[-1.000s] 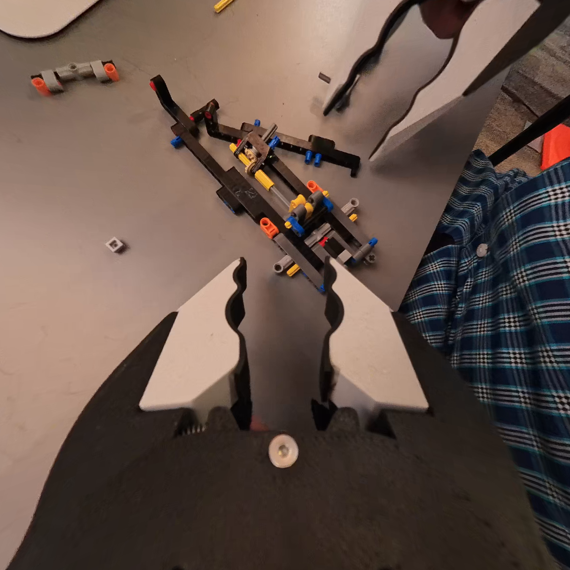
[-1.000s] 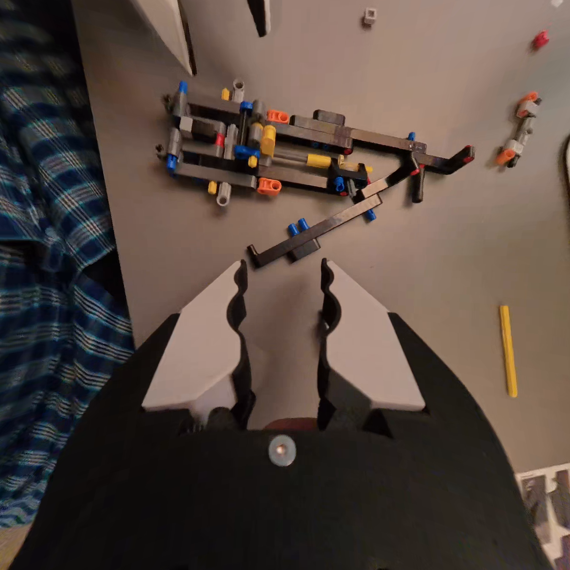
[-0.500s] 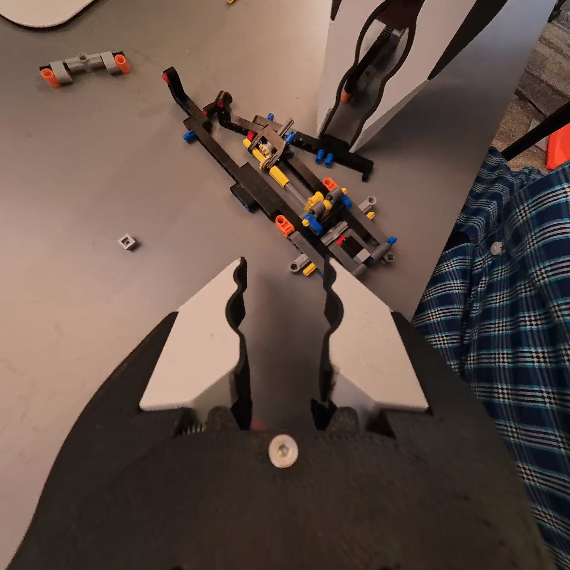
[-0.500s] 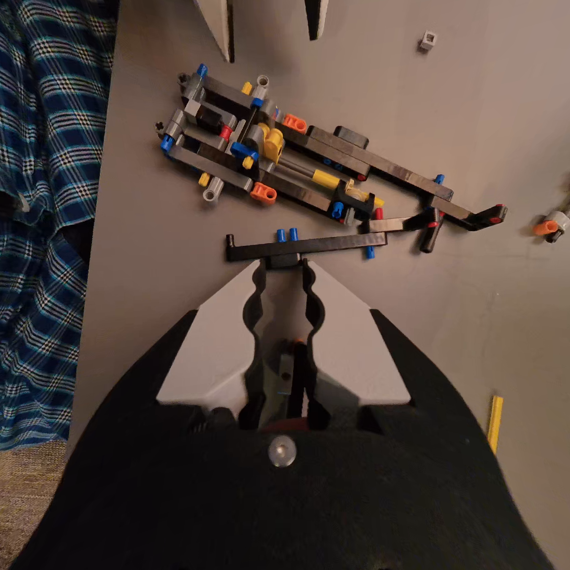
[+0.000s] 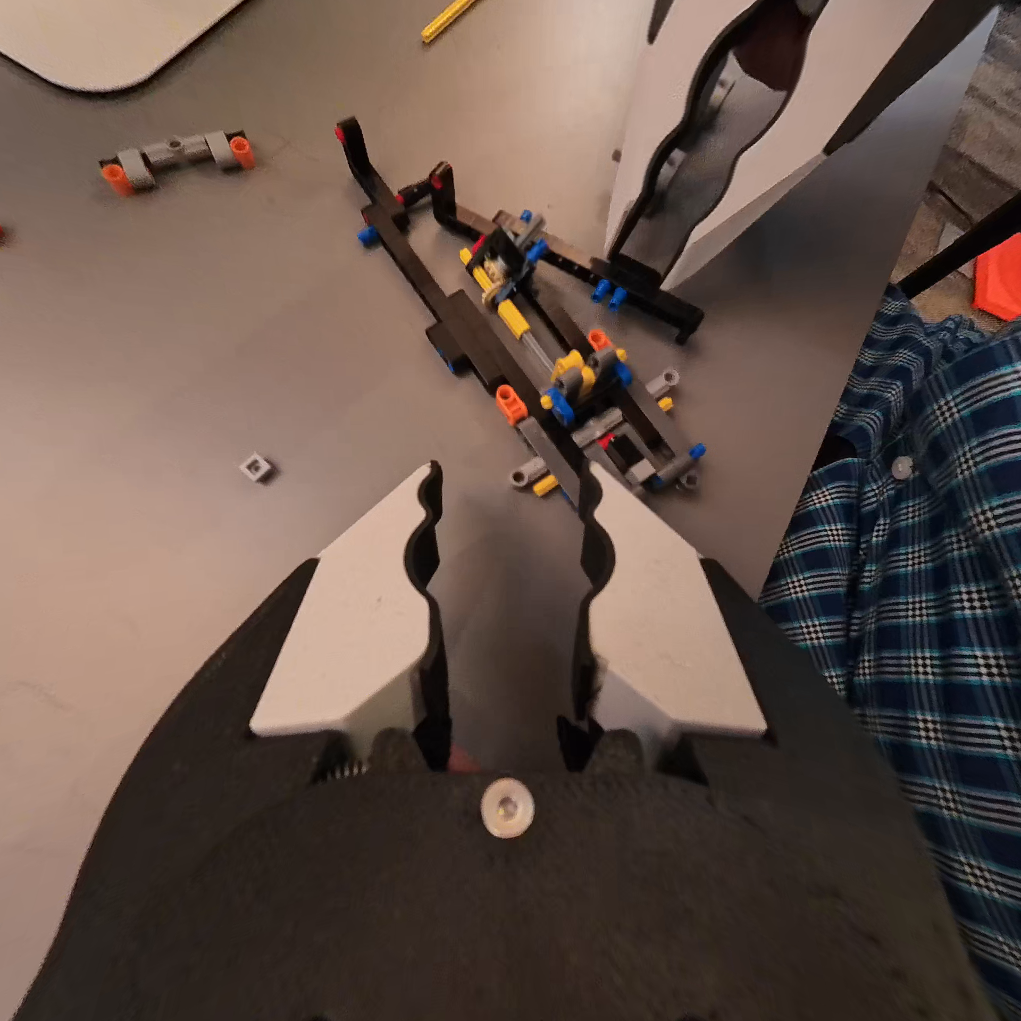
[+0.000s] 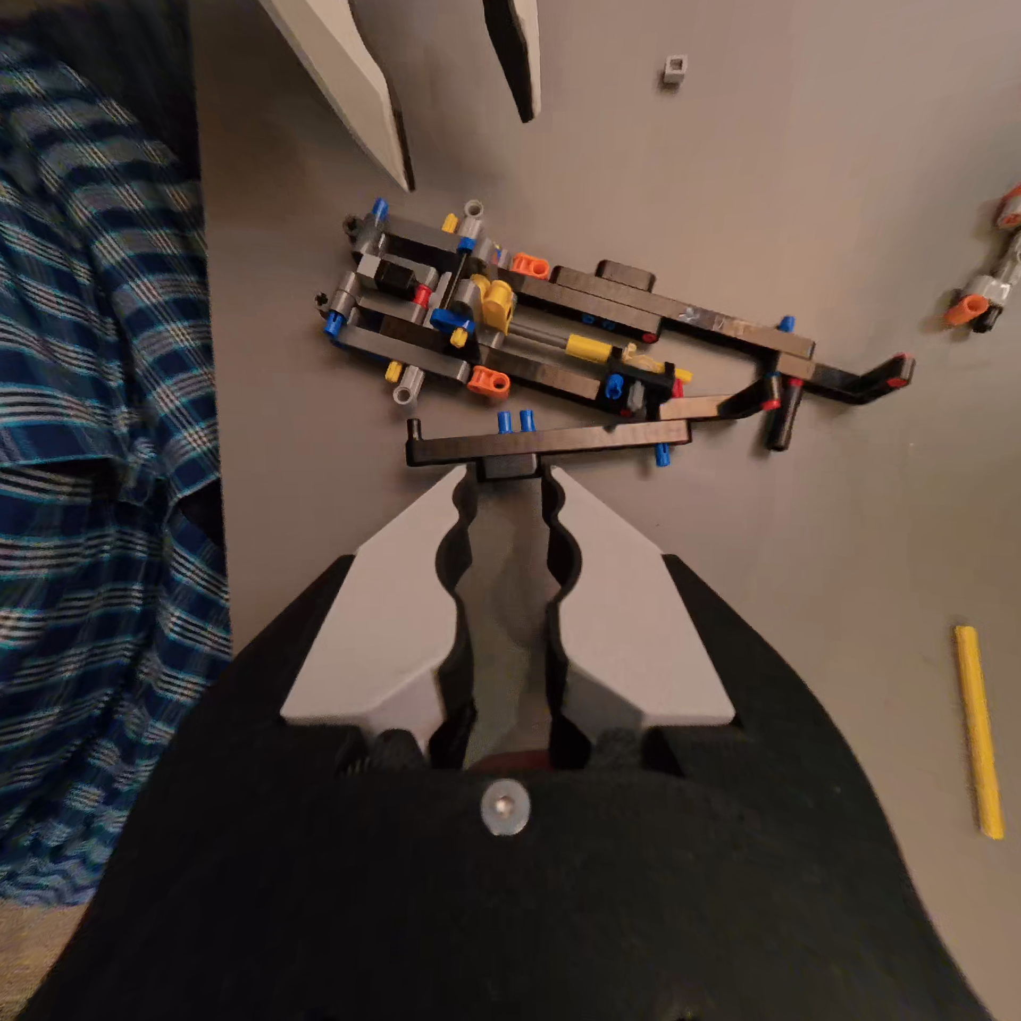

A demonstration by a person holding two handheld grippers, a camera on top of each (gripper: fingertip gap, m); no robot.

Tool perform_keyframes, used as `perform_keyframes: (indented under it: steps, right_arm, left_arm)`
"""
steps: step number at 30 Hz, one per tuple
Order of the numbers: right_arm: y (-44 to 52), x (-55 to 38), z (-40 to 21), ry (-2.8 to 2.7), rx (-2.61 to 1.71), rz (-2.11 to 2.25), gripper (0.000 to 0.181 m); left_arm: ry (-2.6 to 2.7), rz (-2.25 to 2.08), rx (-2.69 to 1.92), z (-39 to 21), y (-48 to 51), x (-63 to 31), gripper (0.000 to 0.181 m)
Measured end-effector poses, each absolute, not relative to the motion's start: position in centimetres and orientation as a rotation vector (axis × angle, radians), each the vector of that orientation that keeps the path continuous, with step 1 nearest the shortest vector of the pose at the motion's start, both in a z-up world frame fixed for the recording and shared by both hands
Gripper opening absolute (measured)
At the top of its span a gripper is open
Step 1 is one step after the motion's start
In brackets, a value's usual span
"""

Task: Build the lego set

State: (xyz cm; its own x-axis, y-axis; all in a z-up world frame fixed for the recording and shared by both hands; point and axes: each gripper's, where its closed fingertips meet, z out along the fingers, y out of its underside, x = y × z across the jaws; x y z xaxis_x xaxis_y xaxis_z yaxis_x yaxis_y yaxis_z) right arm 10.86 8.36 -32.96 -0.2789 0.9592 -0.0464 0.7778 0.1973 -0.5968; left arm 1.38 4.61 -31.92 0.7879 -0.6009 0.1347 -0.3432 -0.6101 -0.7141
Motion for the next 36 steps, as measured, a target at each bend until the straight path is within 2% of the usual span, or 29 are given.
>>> perform_keyframes:
  steps: [1, 7, 13, 20, 36]
  right_arm:
    - [8.3, 10.9, -32.7, -2.125, -1.658, 0.786, 0.020]
    - [8.1, 12.1, -32.2, -2.149, -1.650, 0.847, 0.020]
    - [10.4, 11.4, -32.5, -1.990, -1.804, 0.709, 0.020]
    - [10.7, 10.2, -33.7, -1.854, -1.909, 0.594, 0.021]
    - [11.7, 9.8, -33.9, -1.816, -1.925, 0.513, 0.020]
  left_arm:
    - [0.698, -0.481, -2.271, -31.8, 4.8, 1.4, 0.048]
    - [0.730, -0.503, -2.273, -32.1, 5.3, 1.9, 0.048]
    - [0.728, -0.498, -2.261, -31.8, 6.5, 1.5, 0.046]
    - [0.741, -0.500, -2.246, -31.9, 8.5, 1.0, 0.033]
    - [0.824, -0.555, -2.270, -33.7, 9.9, 2.5, 0.033]
